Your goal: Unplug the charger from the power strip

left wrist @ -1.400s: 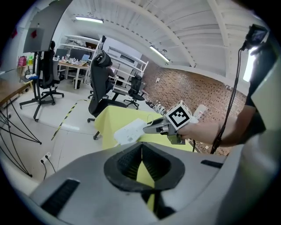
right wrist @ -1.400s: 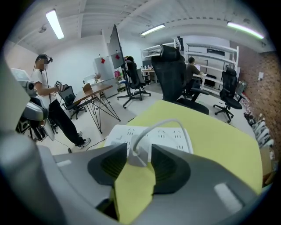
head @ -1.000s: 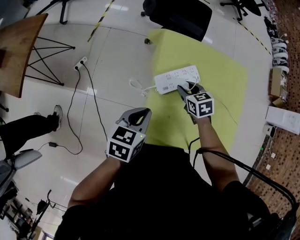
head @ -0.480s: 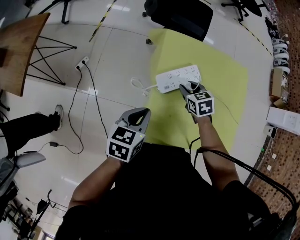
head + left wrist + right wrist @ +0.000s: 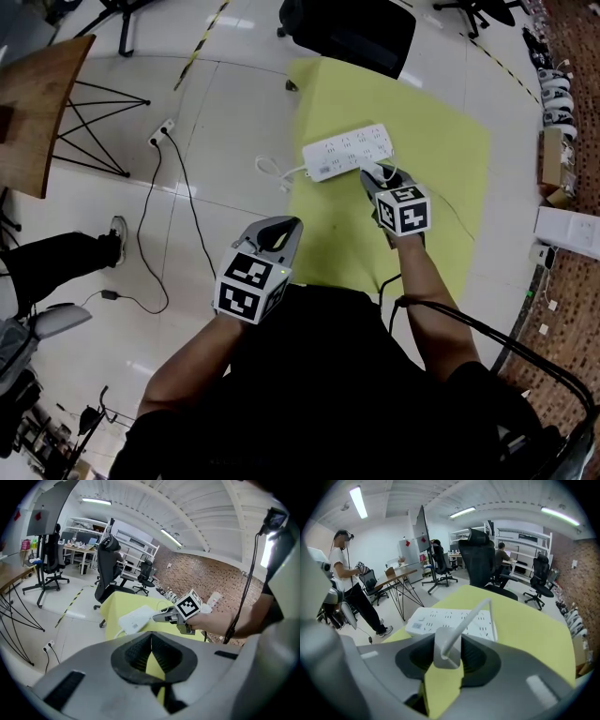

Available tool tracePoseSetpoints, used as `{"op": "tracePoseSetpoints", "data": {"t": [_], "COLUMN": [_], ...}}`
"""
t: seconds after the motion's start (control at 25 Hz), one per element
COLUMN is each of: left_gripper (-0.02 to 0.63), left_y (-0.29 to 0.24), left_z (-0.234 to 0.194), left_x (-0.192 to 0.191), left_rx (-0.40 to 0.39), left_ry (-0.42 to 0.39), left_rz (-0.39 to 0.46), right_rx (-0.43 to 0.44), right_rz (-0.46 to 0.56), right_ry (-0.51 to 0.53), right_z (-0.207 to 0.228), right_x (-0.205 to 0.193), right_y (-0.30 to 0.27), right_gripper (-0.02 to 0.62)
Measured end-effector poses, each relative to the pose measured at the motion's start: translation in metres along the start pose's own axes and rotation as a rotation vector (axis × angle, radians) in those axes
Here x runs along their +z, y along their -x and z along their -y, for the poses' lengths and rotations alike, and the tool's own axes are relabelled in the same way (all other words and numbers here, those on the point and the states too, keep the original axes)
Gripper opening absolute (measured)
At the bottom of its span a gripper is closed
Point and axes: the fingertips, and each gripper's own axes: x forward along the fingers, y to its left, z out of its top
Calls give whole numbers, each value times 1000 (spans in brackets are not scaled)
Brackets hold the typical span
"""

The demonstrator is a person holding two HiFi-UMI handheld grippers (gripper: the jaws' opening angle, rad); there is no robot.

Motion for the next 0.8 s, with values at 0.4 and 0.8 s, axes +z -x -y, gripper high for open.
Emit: {"op": "tracePoseSetpoints", "data": {"t": [0.4,0.8], "left_gripper": [8,7], "left_y": [-9,-22], "left_z": [28,62], "left_x": [3,1], "left_rx": [-30,-61], "left_ry": [-38,-80], "left_rz": [-7,-21], "right_rx": [-7,-7], "right_rz": [-7,-6], "right_ry": [-25,-61], "right_z": [7,10], "right_x": [-33,-75], "right_y": [29,59], "right_gripper": [138,138]}}
